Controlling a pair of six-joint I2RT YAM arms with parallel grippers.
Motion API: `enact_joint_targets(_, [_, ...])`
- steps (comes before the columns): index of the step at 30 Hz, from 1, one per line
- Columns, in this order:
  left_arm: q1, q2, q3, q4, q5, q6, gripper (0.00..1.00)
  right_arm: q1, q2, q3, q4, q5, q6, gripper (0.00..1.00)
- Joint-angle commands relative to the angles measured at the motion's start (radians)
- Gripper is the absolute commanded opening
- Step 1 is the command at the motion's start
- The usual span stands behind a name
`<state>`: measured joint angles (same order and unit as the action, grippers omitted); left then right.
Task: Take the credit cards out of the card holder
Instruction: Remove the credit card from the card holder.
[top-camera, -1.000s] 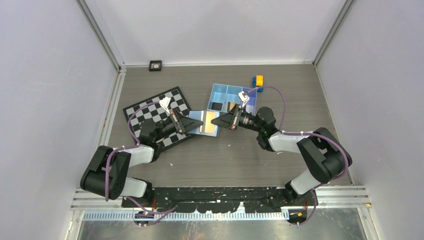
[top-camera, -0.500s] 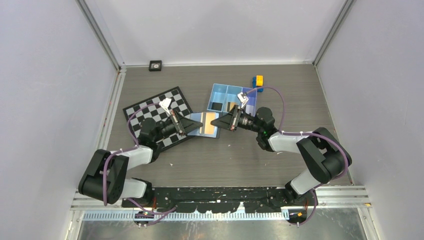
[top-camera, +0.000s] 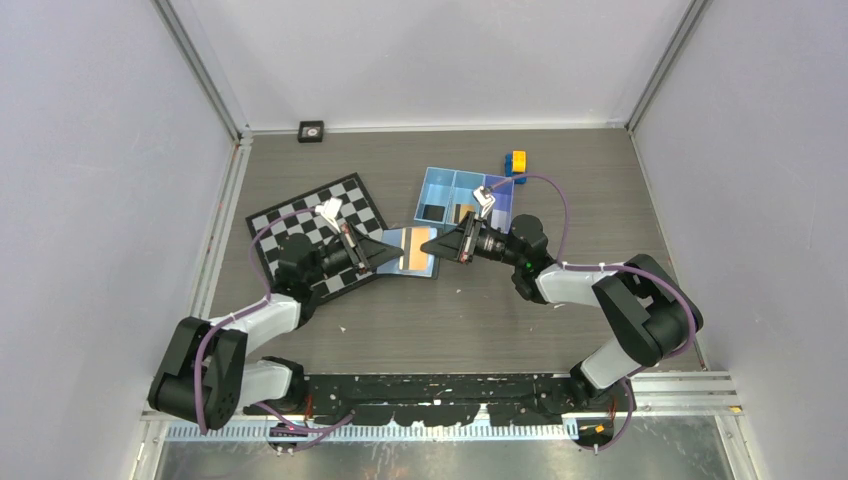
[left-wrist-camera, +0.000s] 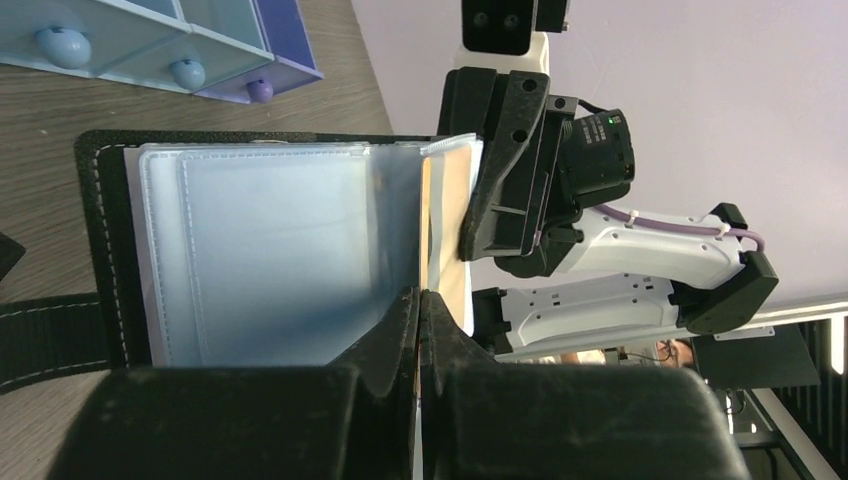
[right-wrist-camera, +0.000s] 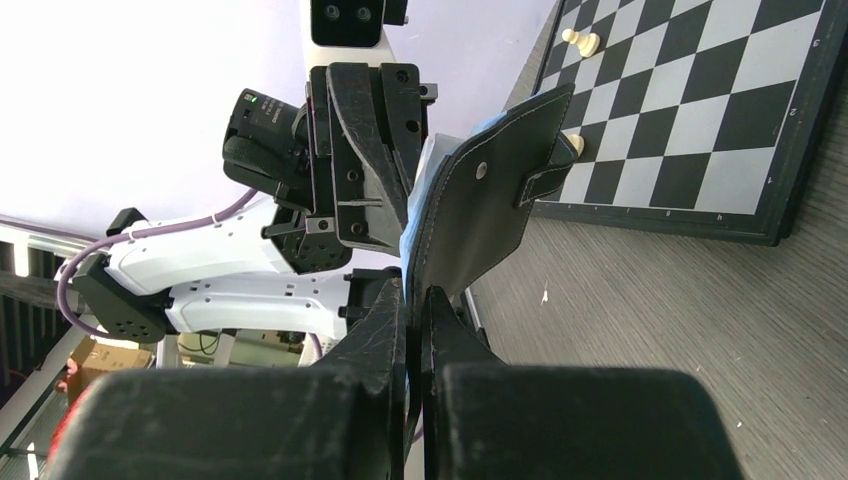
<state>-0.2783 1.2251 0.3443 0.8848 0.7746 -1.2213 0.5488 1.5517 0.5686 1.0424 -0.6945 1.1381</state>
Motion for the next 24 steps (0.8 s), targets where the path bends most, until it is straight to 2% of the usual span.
enact_joint_targets(1, [0.042, -0.014, 0.015, -0.05, -0.066, 0.045, 0.0, -0.023, -0.018, 0.012, 0.08, -0.006, 0.0, 0.01])
enact_joint_targets(9, [0.048, -0.012, 0.012, -0.056, -0.071, 0.041, 0.03, -0.025, -0.021, 0.011, 0.082, -0.007, 0.001, 0.01])
enact_joint_targets(17, [0.038, 0.015, 0.018, 0.061, -0.011, 0.005, 0.12, -0.025, -0.005, 0.014, 0.103, -0.015, 0.014, 0.01])
enact_joint_targets(20, [0.021, 0.011, 0.023, 0.069, -0.009, 0.011, 0.19, -0.024, 0.001, 0.016, 0.108, -0.016, 0.018, 0.0])
enact_joint_targets(24, [-0.006, 0.032, 0.041, 0.075, 0.004, 0.015, 0.21, -0.023, 0.001, 0.016, 0.113, -0.017, 0.021, 0.01])
